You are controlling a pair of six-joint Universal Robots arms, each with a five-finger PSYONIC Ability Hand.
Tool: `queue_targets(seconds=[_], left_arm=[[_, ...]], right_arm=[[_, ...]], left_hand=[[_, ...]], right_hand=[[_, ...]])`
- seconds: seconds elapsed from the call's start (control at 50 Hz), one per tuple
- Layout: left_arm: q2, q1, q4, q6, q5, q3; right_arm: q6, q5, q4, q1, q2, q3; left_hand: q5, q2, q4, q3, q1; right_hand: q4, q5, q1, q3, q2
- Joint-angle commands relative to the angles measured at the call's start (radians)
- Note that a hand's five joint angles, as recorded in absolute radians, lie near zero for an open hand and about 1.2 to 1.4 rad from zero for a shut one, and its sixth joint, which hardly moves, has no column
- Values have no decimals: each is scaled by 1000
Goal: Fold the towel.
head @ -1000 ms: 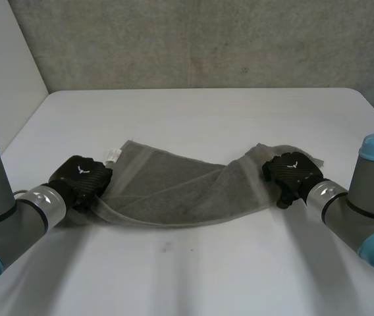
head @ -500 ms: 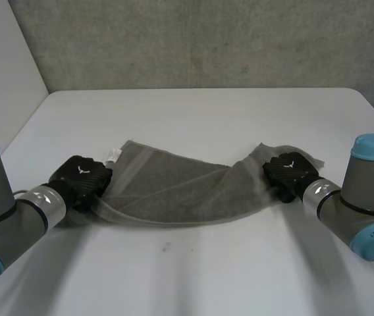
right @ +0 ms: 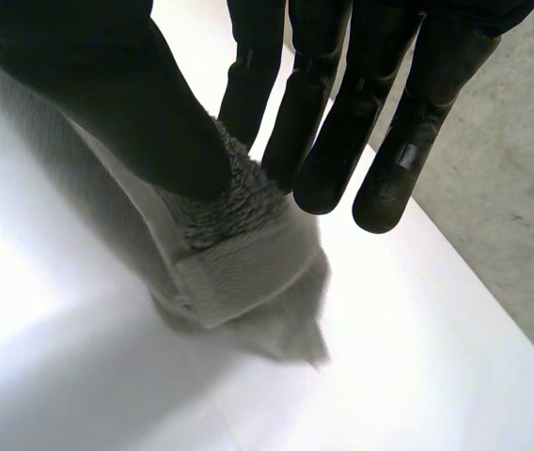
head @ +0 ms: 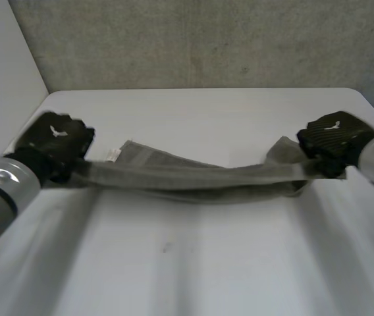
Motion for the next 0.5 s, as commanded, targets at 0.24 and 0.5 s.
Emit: queue_targets(seconds=[0.24, 0.5], left_arm=[[284, -52, -179, 0, -85, 89], [71, -71, -133, -2, -76, 38]], right_arm=[[-300, -6, 365, -72, -397, -48], [-293, -3, 339, -60, -232, 73]], left_hand=[[201, 181, 179, 180, 244], [201, 181, 179, 180, 244]], right_hand=[[203, 243, 453, 210, 222], [203, 243, 453, 210, 222]])
